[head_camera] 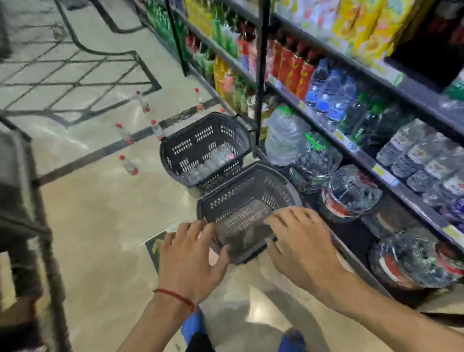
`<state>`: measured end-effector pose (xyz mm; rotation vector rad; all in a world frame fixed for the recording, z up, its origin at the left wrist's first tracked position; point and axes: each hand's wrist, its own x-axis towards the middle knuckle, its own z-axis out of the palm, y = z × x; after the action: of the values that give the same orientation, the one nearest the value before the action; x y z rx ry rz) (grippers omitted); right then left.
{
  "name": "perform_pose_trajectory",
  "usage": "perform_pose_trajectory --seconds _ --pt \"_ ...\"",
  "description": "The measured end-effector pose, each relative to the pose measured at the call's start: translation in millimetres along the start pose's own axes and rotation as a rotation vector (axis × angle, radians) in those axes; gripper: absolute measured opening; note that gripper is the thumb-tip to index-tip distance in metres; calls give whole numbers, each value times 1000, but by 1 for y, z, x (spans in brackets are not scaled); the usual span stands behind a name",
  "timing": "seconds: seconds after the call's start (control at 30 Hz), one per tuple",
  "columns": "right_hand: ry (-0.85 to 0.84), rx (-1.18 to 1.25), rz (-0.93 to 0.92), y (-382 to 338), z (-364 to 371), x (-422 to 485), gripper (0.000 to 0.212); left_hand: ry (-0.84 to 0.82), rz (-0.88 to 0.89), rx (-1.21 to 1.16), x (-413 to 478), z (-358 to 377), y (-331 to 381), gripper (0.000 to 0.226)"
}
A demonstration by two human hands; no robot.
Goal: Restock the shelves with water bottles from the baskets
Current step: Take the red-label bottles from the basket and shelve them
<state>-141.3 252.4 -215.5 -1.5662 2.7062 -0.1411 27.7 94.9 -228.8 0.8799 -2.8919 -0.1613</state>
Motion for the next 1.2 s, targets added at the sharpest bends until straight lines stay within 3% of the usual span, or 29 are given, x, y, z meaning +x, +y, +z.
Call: perform_pose_trajectory --seconds 0.3,0.5,0.67,0.87,1.2 --pt "6 58 -45 -156 27 109 28 82 -37 -99 11 -6 -175 46" --pt "23 47 36 -210 41 164 30 62 -2 -131 44 -11 -267 48" --pt "-15 -6 104 -220 51 230 43 46 46 -109 107 -2 -304 45" --pt "124 64 168 -202 81 332 27 33 145 -86 226 8 -352 43" --pt "-77 -30 329 -163 74 495 29 -48 324 -89 453 1 -383 37"
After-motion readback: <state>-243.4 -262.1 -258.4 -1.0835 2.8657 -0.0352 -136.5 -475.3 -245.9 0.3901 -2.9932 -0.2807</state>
